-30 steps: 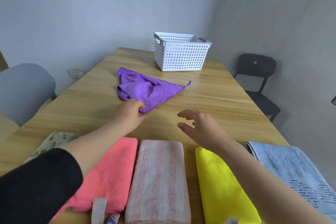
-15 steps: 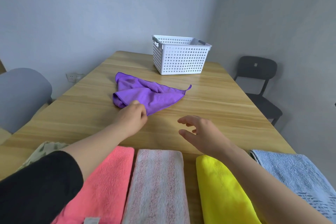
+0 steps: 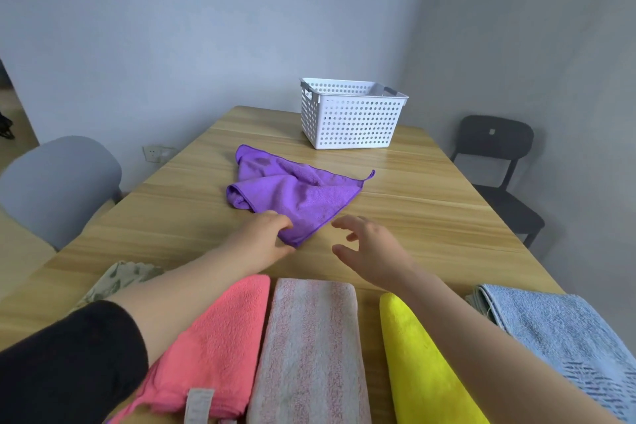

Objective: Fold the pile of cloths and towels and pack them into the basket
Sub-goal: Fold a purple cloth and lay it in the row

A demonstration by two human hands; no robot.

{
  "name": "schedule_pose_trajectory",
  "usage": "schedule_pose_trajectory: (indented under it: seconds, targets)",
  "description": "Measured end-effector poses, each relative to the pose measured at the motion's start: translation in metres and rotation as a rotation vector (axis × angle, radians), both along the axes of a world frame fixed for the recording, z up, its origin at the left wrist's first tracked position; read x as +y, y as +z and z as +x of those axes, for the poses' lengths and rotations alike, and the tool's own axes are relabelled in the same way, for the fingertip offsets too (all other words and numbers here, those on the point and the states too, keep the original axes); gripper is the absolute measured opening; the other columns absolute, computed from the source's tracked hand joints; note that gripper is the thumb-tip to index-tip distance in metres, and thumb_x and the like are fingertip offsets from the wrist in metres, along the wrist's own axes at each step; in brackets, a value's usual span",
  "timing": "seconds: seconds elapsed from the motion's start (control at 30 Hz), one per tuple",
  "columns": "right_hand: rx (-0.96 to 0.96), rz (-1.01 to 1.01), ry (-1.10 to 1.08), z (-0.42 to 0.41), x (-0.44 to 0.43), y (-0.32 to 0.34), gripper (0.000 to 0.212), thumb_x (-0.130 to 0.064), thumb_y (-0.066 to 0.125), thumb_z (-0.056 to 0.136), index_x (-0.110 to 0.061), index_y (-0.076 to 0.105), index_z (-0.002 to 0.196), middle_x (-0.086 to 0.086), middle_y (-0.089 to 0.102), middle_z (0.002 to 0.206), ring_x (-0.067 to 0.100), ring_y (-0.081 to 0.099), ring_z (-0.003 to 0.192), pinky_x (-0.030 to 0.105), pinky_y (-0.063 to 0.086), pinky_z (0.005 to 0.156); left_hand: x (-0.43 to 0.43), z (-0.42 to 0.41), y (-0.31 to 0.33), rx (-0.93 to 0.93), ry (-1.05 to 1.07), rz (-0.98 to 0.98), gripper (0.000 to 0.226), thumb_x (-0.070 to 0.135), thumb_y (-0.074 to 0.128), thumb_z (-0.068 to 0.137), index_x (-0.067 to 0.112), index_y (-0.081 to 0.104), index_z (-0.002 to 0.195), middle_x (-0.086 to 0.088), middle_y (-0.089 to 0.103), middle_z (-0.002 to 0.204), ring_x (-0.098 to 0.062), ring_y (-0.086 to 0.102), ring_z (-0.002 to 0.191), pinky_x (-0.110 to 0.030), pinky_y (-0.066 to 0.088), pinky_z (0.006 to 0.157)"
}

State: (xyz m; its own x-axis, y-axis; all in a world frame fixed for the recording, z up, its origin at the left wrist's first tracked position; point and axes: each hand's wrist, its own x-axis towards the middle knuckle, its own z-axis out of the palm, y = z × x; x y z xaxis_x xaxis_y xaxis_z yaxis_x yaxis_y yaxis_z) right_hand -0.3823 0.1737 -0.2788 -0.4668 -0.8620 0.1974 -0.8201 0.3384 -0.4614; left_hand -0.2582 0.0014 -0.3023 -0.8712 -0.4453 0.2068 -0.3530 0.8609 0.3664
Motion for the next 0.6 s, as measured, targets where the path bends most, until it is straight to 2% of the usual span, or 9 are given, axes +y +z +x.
schedule_pose_trajectory:
  seconds: [0.1,0.2,0.27,0.33,0.4,0.47,0.53,0.6]
  targets:
    - [0.001,0.02,-0.011,-0.005,0.003,-0.006,0.041,-0.022,0.06,0.089,-0.019,0.053,0.129,0.001,0.056,0.126,0.016,0.057,0.106,0.025,0.042,0.086,-0.001,-0.018,-0.009,-0.09,0.0,-0.099,0.04,0.032,0.068,0.081,0.011,0.062,0.115,-0.008,0.057,0.115,-0.027,0.055,0.11,-0.033,0.043,0.092]
    - [0.009,0.041,-0.018,-0.015,0.005,-0.011,0.041,-0.022,0.06,0.088,-0.019,0.053,0.128,0.001,0.057,0.125,0.015,0.057,0.106,0.025,0.042,0.087,0.0,-0.03,-0.011,-0.111,0.051,-0.201,0.02,0.022,0.058,0.086,0.012,0.064,0.102,-0.008,0.057,0.109,-0.03,0.057,0.101,-0.036,0.045,0.084]
    - [0.014,0.049,-0.014,-0.02,0.005,-0.014,0.042,-0.022,0.061,0.088,-0.019,0.053,0.129,0.001,0.057,0.126,0.014,0.057,0.106,0.024,0.042,0.088,0.003,-0.032,-0.009,-0.079,0.042,-0.227,0.014,0.017,0.053,0.087,0.014,0.062,0.097,-0.008,0.058,0.104,-0.031,0.057,0.097,-0.036,0.043,0.079]
    - [0.018,0.046,-0.007,-0.022,0.002,-0.015,0.044,-0.022,0.061,0.088,-0.02,0.051,0.131,-0.001,0.055,0.128,0.013,0.058,0.104,0.024,0.043,0.087,0.006,-0.029,-0.005,0.009,0.001,-0.176,0.006,0.017,0.05,0.089,0.018,0.056,0.089,-0.005,0.058,0.095,-0.03,0.057,0.091,-0.035,0.042,0.074]
    - [0.012,0.007,0.005,-0.019,-0.004,-0.016,0.05,-0.022,0.063,0.086,-0.021,0.047,0.134,-0.003,0.053,0.131,0.012,0.062,0.097,0.025,0.045,0.085,0.01,-0.021,0.003,0.118,-0.07,-0.142,0.009,0.016,0.049,0.09,0.019,0.045,0.083,-0.001,0.052,0.085,-0.028,0.054,0.083,-0.037,0.041,0.07]
    - [0.006,-0.052,0.023,-0.015,-0.012,-0.015,0.057,-0.022,0.065,0.084,-0.021,0.044,0.137,-0.004,0.051,0.132,0.012,0.066,0.089,0.026,0.047,0.082,0.014,-0.012,0.016,0.205,-0.157,-0.116,0.01,0.013,0.05,0.091,0.014,0.047,0.082,0.0,0.051,0.078,-0.024,0.051,0.074,-0.039,0.043,0.069]
    - [-0.045,-0.087,0.023,-0.009,-0.017,-0.012,0.055,-0.019,0.065,0.084,-0.021,0.046,0.136,-0.004,0.057,0.117,0.01,0.065,0.075,0.023,0.044,0.074,0.019,-0.003,0.029,0.289,-0.186,0.015,0.011,0.011,0.052,0.091,0.012,0.05,0.081,0.006,0.052,0.07,-0.02,0.056,0.068,-0.041,0.049,0.071]
    - [-0.097,-0.169,0.007,-0.002,-0.019,-0.01,0.04,-0.014,0.063,0.085,-0.018,0.056,0.123,-0.004,0.058,0.096,0.008,0.058,0.063,0.021,0.039,0.067,0.023,0.006,0.041,0.391,-0.161,0.178,0.012,0.014,0.054,0.092,0.014,0.051,0.08,0.009,0.052,0.064,-0.011,0.063,0.066,-0.042,0.054,0.072]
